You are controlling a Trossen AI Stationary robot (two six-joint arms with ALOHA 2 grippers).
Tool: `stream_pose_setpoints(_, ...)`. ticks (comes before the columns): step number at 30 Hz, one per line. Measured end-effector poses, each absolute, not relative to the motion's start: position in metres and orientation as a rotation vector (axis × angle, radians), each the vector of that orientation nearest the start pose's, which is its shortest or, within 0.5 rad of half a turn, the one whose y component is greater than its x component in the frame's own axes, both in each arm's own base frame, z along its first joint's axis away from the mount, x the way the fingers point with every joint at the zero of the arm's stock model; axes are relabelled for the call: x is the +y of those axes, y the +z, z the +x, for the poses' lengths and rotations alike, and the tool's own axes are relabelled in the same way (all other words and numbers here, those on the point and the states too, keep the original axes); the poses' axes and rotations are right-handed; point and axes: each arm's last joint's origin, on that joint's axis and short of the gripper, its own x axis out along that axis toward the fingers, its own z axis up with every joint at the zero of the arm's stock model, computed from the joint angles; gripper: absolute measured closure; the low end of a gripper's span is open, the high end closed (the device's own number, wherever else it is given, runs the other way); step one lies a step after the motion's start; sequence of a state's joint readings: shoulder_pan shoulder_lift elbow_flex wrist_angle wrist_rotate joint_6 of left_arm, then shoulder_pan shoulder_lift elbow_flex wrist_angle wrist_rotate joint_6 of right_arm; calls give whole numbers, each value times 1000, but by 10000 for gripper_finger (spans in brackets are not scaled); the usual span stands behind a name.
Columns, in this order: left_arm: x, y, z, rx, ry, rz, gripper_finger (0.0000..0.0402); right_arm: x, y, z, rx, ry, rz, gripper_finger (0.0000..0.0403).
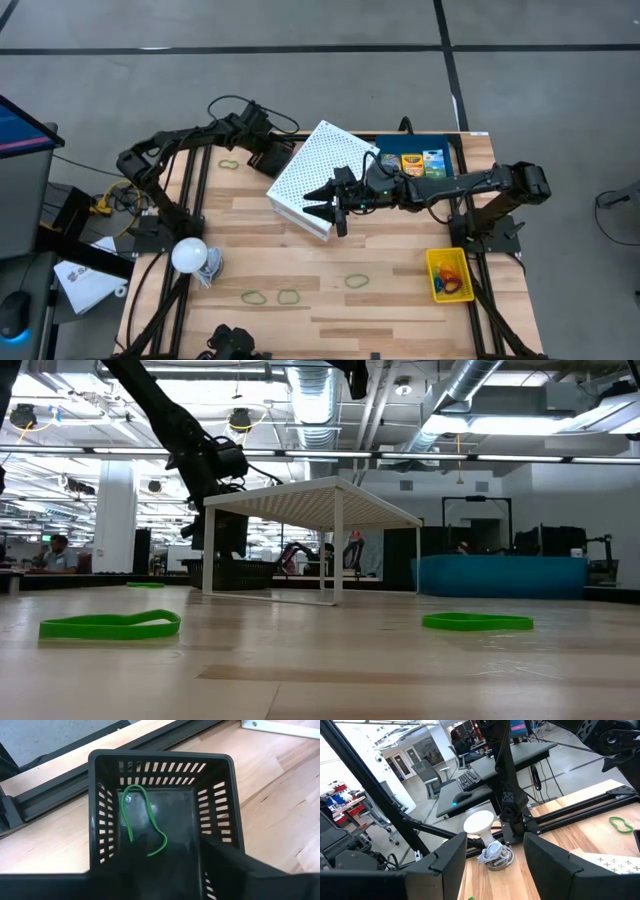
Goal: Pick & Place Office Desk Supplies
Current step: Put the green rubber band into the black bin
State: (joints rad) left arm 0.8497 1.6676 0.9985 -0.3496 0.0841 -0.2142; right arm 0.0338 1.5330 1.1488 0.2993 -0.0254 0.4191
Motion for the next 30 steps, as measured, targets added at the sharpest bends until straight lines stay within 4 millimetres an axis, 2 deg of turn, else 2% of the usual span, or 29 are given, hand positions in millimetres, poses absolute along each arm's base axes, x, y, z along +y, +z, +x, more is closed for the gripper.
stream_pose_setpoints(3, 243, 179, 217, 860, 801, -658, 184, 13, 323, 356, 96, 40, 418, 210)
stream_pose_setpoints(6, 243, 179, 217, 860, 801, -658, 167, 13, 323, 356, 96, 41, 418, 210)
stream_pose_setpoints(12, 243, 180, 217, 858, 801, -658, 181, 13, 323, 356, 96, 41, 418, 210)
stream_pose_setpoints(16, 242, 187, 216, 830, 802, -644, 196, 13, 323, 356, 96, 41, 418, 210)
stream_pose_setpoints(20, 239, 206, 213, 757, 804, -611, 206, 13, 323, 356, 96, 41, 418, 210)
stream_pose_setpoints(24, 232, 234, 205, 661, 828, -559, 214, 13, 323, 356, 96, 41, 418, 210)
stream_pose_setpoints(28, 224, 262, 187, 570, 974, -573, 224, 13, 323, 356, 96, 40, 418, 210)
stream_pose_setpoints(30, 222, 267, 173, 568, 1036, -637, 228, 12, 323, 356, 96, 38, 417, 210)
